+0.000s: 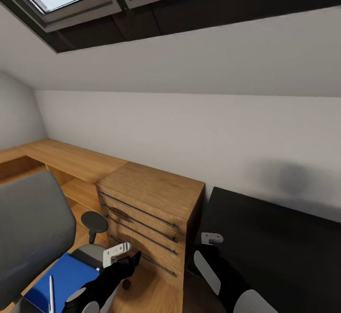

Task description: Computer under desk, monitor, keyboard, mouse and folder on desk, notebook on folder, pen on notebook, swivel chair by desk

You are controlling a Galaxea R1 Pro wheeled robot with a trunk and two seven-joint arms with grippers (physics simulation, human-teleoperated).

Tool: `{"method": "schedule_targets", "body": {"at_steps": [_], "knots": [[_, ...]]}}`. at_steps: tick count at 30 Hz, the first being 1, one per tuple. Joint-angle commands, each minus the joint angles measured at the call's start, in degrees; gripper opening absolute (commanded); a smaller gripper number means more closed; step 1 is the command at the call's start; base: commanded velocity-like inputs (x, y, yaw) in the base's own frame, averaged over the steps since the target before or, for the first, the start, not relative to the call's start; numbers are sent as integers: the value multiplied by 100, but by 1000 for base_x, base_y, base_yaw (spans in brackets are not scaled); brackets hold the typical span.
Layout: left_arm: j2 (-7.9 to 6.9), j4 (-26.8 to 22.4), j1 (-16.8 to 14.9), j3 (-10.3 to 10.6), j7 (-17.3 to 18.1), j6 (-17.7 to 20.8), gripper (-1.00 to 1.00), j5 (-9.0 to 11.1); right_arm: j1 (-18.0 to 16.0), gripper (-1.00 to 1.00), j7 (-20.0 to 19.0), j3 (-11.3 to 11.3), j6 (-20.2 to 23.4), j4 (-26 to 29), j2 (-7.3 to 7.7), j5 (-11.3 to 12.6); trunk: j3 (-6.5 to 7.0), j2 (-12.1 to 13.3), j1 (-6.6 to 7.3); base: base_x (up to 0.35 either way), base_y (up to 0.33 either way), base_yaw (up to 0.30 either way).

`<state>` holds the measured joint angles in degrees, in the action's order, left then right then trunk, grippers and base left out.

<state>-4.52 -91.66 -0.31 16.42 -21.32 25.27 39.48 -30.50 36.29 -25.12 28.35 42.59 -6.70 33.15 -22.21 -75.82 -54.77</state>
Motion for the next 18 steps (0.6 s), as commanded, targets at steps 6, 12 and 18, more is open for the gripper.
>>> {"method": "schedule_targets", "body": {"at_steps": [6,12,18], "knots": [[-5,-10,-4,11,-56,5,100,60,-1,-100,45,-27,12,4,2,122,-7,-4,-1,0,0,0],[-5,-10,-4,11,-56,5,100,60,-2,-100,45,-28,13,4,2,122,-7,-4,-1,0,0,0],[-5,-10,-4,11,-56,5,100,60,-3,-100,45,-28,13,4,2,122,-7,-4,-1,0,0,0]]}}
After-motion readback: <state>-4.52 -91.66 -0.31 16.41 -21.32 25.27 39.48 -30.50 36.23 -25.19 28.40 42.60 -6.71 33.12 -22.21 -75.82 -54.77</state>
